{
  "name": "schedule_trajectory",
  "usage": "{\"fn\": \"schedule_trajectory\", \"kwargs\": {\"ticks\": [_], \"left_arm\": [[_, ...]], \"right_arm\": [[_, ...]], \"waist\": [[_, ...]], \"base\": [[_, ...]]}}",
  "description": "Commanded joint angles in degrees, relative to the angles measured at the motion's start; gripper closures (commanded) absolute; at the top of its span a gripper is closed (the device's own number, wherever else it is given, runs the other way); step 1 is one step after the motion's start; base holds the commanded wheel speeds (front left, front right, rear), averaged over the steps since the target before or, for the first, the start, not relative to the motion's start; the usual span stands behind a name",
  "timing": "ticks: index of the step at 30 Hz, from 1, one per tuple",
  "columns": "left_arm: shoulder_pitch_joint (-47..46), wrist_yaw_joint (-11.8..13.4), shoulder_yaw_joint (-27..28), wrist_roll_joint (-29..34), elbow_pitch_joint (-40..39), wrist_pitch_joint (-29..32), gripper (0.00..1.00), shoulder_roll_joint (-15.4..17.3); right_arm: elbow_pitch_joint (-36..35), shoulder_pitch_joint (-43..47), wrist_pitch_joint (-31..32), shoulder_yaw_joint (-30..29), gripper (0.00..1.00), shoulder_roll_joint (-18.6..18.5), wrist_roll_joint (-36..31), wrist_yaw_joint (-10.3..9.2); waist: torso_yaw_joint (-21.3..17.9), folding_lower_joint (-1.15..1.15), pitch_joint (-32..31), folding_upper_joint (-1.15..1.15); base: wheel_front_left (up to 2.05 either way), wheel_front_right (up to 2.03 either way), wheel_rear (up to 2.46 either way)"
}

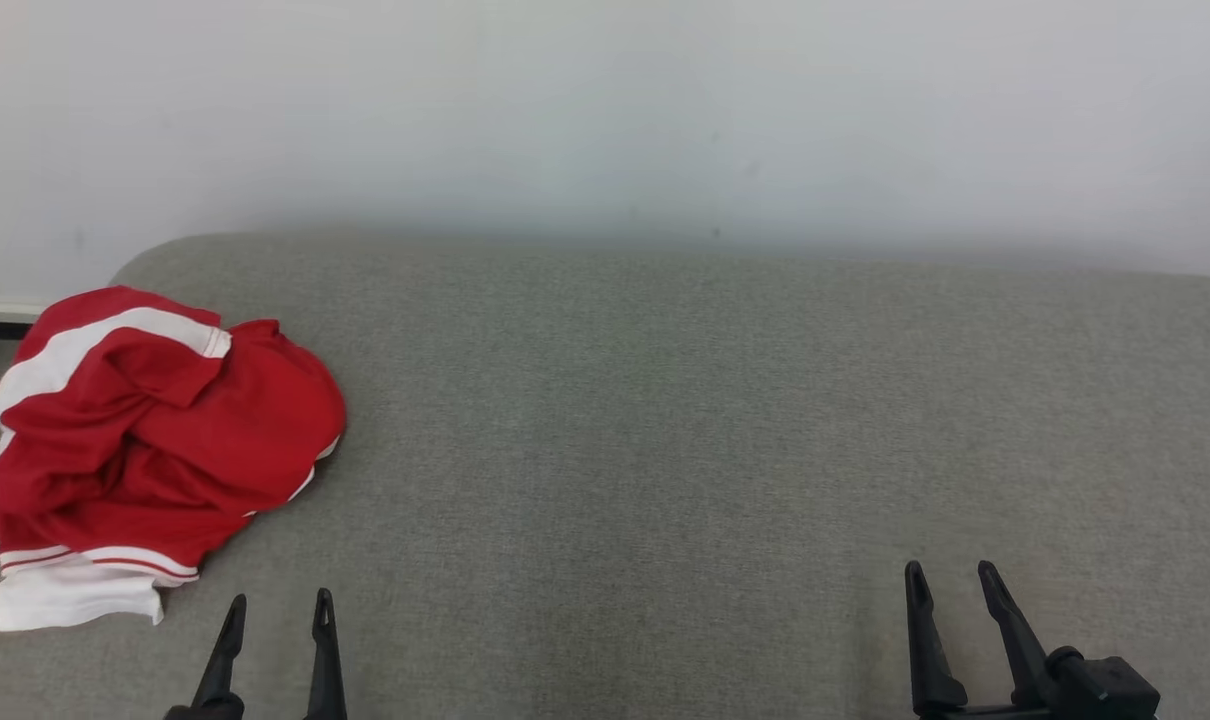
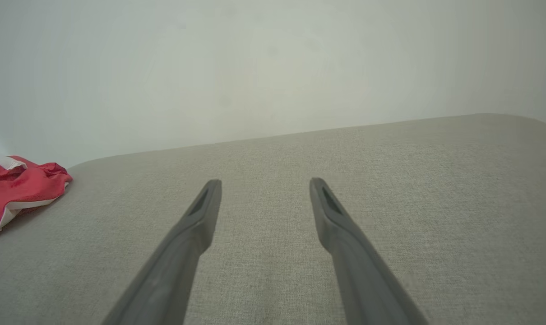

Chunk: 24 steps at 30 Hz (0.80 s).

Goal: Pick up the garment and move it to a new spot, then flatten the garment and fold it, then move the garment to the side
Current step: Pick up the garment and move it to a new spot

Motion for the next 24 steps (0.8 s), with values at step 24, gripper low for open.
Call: {"fn": "schedule_trajectory", "kwargs": {"ticks": [24], "left_arm": [[1.55,0.94,2.43,1.29,0.88,-0.2,0.0,-0.05]], "right_arm": [[1.06,1.21,-0.06,1.33,0.0,0.07,0.84,-0.12]], "waist": [[16.64,0.0,-1.22,0.0]], "base": [[0.0,0.0,0.0]]}}
